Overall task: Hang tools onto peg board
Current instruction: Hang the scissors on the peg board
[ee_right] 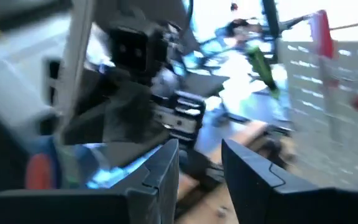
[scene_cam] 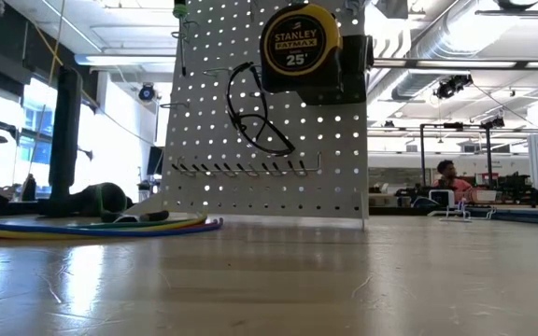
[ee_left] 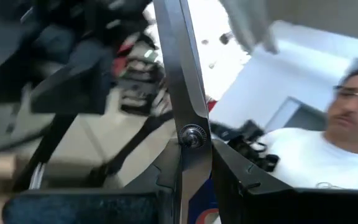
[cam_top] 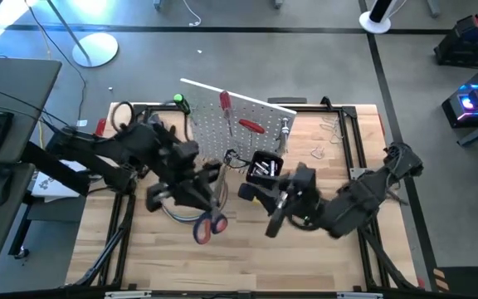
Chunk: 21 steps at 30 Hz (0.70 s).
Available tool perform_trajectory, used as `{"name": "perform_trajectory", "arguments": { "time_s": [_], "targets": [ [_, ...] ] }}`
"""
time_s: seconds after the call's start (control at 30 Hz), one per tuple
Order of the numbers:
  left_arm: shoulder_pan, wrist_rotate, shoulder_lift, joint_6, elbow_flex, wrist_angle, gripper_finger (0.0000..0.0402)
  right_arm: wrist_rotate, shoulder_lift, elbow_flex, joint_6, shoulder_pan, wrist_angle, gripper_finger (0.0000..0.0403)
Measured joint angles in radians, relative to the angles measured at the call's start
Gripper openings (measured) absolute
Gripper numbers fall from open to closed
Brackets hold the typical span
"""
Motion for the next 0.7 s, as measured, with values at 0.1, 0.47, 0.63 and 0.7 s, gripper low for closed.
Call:
{"name": "perform_trajectory", "arguments": {
  "time_s": [0.1,0.47,0.63,0.7],
  "targets": [
    [0.001,0.023,-0.002,0.037,0.023,0.026,0.0049,-0.117,-0.020,0.000,-0.106,-0.017,0.194,0.0115],
    [0.021,0.073,0.001,0.075,0.092,0.031,0.0049,-0.529,-0.026,0.001,-0.250,-0.095,0.591,0.0199],
    [0.030,0.074,-0.001,0.070,0.108,0.036,0.0049,-0.585,-0.018,0.001,-0.219,-0.146,0.557,0.0241],
    [0.036,0.073,0.004,0.057,0.108,0.033,0.0049,-0.617,-0.018,0.000,-0.196,-0.172,0.546,0.0244]
  ]
}}
